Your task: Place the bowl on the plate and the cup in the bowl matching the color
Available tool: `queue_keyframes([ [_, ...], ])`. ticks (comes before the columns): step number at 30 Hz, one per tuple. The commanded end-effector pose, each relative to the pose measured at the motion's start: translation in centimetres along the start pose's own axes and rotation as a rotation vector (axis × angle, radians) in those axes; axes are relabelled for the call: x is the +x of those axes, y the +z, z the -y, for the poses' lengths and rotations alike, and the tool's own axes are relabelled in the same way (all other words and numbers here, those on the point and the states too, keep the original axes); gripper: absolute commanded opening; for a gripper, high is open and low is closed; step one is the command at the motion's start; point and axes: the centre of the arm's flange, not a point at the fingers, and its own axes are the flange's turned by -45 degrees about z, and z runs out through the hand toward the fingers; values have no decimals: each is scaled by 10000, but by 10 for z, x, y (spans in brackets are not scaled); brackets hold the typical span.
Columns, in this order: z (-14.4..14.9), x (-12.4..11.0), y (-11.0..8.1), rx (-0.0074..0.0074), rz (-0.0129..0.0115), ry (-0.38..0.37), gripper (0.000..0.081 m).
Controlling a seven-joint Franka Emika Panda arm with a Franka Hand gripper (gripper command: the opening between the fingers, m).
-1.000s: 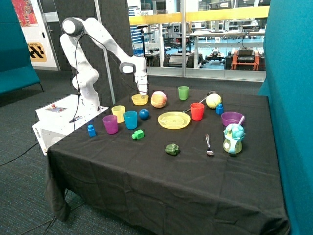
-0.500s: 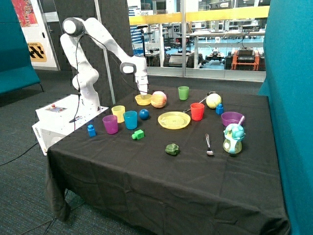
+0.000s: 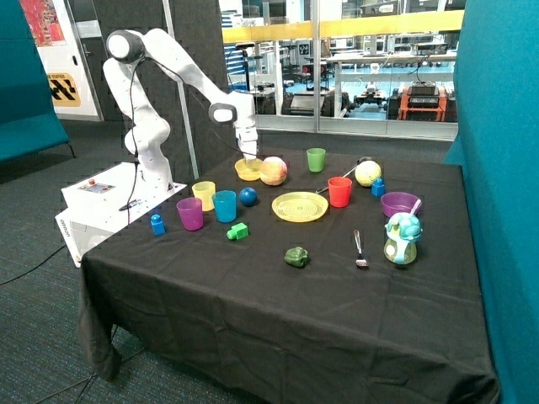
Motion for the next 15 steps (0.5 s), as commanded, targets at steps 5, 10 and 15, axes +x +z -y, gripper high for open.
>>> queue_keyframes([
  [5, -7, 31, -50, 25, 9, -637, 0],
  [10, -5, 42, -63, 25, 8, -970, 0],
  [15, -5, 53, -75, 26, 8, -1189, 0],
])
